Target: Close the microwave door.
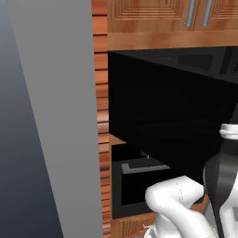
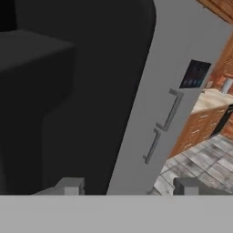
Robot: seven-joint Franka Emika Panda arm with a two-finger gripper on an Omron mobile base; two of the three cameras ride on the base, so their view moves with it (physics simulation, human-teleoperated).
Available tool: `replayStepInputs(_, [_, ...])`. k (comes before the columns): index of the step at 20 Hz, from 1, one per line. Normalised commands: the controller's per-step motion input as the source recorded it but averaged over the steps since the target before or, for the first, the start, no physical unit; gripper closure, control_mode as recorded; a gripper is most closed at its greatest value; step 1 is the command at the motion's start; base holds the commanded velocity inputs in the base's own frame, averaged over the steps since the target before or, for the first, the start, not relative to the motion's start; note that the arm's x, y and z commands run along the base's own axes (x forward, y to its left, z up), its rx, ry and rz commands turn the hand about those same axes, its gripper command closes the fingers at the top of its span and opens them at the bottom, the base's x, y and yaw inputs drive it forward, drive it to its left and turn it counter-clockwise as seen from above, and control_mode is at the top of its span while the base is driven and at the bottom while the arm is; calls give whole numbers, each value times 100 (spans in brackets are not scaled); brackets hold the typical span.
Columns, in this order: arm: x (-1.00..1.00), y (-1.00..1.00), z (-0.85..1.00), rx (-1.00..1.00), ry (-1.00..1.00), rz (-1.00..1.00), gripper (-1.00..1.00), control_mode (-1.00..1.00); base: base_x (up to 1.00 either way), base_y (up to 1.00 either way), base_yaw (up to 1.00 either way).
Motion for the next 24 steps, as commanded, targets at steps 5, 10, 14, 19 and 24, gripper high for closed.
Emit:
replayStepInputs(5, [100,-97,-40,8,-1,14,-100,-100,0,0,0])
replayStepInputs(10, [100,-65,-41,4,0,12,-100,-100,0,0,0])
replayStepInputs(14, [100,-39,-36,0,-1,10,-100,-100,0,0,0])
replayStepInputs(19, [100,-5,-19,0,-10,8,-100,-100,0,0,0])
replayStepInputs(24, [100,0,-2,1,-17,8,-100,-100,0,0,0])
